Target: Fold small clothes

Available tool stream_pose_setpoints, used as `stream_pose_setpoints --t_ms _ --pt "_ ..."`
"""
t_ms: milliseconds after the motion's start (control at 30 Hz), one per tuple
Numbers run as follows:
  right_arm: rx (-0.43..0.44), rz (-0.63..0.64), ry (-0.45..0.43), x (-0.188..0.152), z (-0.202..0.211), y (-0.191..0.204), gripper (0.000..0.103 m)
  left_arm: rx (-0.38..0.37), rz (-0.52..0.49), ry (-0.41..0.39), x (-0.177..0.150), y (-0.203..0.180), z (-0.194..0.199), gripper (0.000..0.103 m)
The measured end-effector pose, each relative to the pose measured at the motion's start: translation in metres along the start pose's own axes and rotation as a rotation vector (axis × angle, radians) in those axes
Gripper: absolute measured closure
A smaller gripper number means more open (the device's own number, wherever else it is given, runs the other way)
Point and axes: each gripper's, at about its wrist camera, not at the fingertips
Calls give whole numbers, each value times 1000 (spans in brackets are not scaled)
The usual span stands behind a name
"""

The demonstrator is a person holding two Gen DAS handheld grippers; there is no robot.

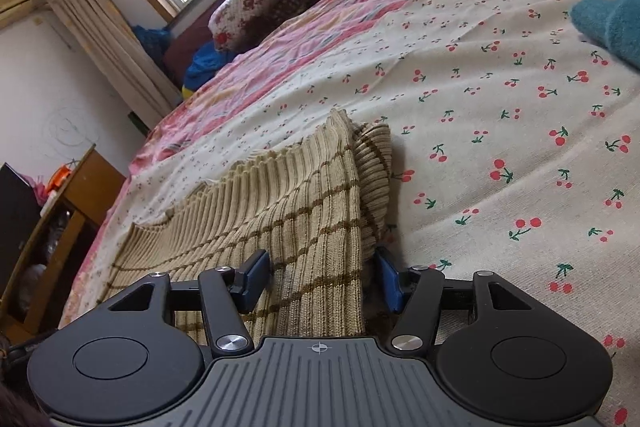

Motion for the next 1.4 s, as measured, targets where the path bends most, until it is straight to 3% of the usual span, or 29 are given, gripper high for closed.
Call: stream_pose_setpoints --t_ms 133,300,467,567,700,967,1133,1267,1400 --pt "14 -7 13 2 0 -2 47 -45 55 40 1 6 -2 77" --pt "38 -21 40 3 -2 -4 70 -97 113 43 -4 12 0 83" --pt "92 -46 72 7 5 -6 81 -134 130 41 -13 15 15 86" --pt "91 -21 66 8 14 -1 81 -135 142 46 -20 19 21 86" --pt "5 12 87 6 0 3 81 -91 148 49 -16 21 14 86" --pt "0 8 65 8 7 -2 68 -4 25 38 -6 4 19 84" --pt "-91 56 -22 11 21 8 62 68 -37 -27 -2 -6 31 81" --pt "-109 57 -47 18 19 9 61 77 -70 -95 9 -14 44 81" --pt "-125 62 -47 28 6 12 61 64 -121 -67 27 -29 29 79"
Point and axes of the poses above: each gripper's, at about its wrist camera, not at the fingertips, and z roughly against the way its jaws point, y to its left, x to its top, and after that the axes turned 12 degrees about y, right-handed
